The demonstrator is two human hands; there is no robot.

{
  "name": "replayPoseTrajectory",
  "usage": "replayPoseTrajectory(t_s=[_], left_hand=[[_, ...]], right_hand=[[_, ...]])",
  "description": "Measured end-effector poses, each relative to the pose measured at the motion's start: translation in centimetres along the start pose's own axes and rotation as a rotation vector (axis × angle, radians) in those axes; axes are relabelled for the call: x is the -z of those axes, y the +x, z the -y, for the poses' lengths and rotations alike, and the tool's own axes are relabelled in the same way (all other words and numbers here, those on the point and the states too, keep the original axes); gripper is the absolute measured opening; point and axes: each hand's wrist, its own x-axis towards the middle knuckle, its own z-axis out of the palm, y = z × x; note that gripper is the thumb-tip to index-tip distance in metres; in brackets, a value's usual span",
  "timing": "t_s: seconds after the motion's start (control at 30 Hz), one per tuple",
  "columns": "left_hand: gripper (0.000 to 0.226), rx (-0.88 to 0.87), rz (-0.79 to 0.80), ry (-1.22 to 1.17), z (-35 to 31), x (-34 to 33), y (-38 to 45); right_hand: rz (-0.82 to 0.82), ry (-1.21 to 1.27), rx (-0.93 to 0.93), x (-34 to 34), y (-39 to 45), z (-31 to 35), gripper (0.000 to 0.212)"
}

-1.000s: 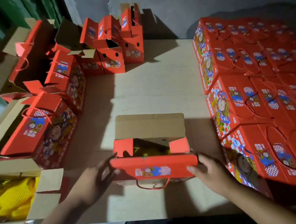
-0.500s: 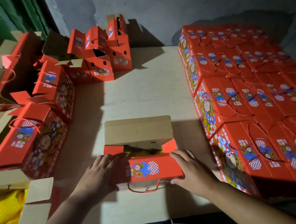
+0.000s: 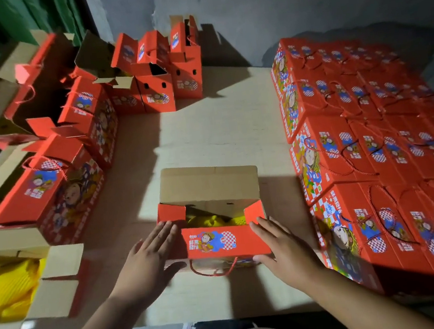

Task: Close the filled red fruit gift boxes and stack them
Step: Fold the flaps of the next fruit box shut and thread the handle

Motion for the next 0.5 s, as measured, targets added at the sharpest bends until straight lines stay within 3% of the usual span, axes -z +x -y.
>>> replayPoseTrajectory(t_s=[0.1,0.2,0.27,0.37,0.5], left_hand=[[0.069,0.057,-0.049,-0.162,-0.2,-0.1,0.1],[0.039,0.055,-0.222,-0.244,-0.1,0.5,1.5],[0.028,0.109,-0.339,-0.273,-0.1,0.6,2.3],[0.020,0.270,-0.390,-0.425,-0.2,0.8,3.6],[0.027,0.523,-0.359,-0.654,0.2,0.3,5.0]], right_hand=[[-0.007,0.107,-0.010,-0.1,-0.2,0.0,0.071],[-0.133,0.290,-0.050,0.3,0.9,-0.3,0.044],[-0.185,0.327,-0.129,0.8,1.8,-0.5,0.037],[-0.177,0.453,-0.335,1.4,3.2,-0.4,0.065],[0.040,0.790,-0.550,2.5,4.9,-0.7,0.114]])
